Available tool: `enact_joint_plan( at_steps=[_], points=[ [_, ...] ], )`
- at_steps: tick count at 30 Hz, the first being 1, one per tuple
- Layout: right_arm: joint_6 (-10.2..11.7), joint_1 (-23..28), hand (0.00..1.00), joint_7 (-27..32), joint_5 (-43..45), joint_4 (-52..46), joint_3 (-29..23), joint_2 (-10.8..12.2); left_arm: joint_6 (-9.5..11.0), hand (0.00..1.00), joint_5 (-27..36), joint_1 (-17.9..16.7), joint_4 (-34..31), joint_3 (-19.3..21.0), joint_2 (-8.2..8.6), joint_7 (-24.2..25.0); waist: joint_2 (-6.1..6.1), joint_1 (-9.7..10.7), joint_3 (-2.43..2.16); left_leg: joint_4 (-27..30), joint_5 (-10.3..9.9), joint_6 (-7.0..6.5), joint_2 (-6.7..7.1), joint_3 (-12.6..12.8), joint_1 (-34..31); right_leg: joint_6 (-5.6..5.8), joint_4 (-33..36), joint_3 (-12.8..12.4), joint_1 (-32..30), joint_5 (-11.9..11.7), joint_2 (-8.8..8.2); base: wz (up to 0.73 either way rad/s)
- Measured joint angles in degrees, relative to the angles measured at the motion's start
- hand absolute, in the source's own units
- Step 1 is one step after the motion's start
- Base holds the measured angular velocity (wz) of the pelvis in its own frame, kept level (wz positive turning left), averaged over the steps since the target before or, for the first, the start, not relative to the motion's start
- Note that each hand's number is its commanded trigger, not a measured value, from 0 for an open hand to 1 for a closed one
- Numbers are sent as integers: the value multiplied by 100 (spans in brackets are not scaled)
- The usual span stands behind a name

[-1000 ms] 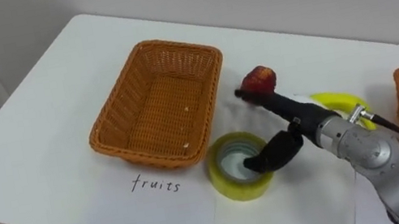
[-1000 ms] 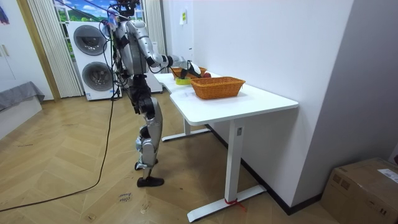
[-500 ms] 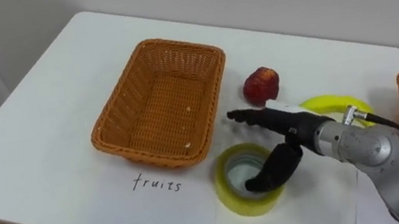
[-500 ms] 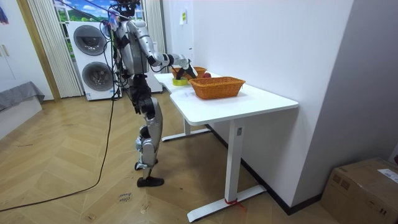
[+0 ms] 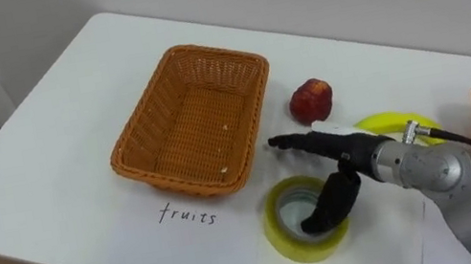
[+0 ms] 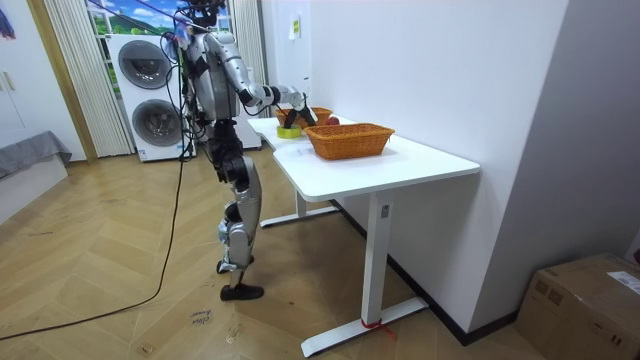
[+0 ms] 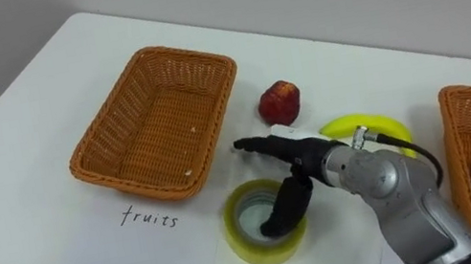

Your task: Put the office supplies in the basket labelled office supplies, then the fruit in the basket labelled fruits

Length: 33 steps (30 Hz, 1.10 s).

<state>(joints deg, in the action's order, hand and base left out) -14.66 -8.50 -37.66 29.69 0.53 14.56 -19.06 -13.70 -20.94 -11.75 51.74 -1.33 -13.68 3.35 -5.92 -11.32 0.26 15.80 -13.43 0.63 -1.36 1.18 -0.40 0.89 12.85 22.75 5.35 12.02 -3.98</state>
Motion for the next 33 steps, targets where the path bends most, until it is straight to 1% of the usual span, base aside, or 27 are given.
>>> enact_joint_plan(
  at_steps=[2, 6, 9, 15, 25, 28, 33],
  points=[
    [14, -55, 100, 12, 114, -18, -15, -1, 0, 0, 0, -3, 7, 2, -7, -2, -3, 1, 0, -1, 0, -1, 2, 1, 5, 0, 0, -31, 0, 0, 0, 0],
    [0, -199, 100, 13, 277, -16, -20, -79, 7, 0, 0, 0, 12, 2, -25, -21, -24, 0, 3, -4, 0, -1, 2, 0, 10, 0, 0, -75, 1, 0, 6, 0],
    [-39, -197, 100, 5, 316, -12, -12, -82, 18, 0, 0, 2, 12, 4, -28, -27, -45, 0, 10, -5, 0, -1, 2, 0, 11, 0, -2, -77, 0, 0, 7, 0],
    [-115, -153, 100, -210, 303, -17, -2, -110, 41, 0, 0, 12, 12, 4, -52, -39, -114, 0, 29, 0, 0, -1, 1, 0, 10, 0, -2, -85, -14, 0, 9, 0],
    [-160, -142, 100, -359, 299, -71, -4, -110, 52, 0, 3, 47, 25, 2, -96, -49, -131, 6, 32, -3, 1, -1, 1, 17, 21, -1, -3, -146, -36, -1, 13, -1],
    [-156, -133, 100, -334, 255, -71, 1, -111, 93, 0, 9, 45, 29, 2, -100, -85, -131, -1, 32, -4, 1, -2, -1, 46, 46, -1, -2, -173, -29, -1, 15, -3],
    [-141, -64, 100, -231, 101, -105, 4, -123, 220, 0, 11, 32, 30, 1, -101, -323, -127, 33, 34, -25, 1, -2, -5, 89, 114, -3, -19, -215, 28, -2, 19, -2]
  ],
)
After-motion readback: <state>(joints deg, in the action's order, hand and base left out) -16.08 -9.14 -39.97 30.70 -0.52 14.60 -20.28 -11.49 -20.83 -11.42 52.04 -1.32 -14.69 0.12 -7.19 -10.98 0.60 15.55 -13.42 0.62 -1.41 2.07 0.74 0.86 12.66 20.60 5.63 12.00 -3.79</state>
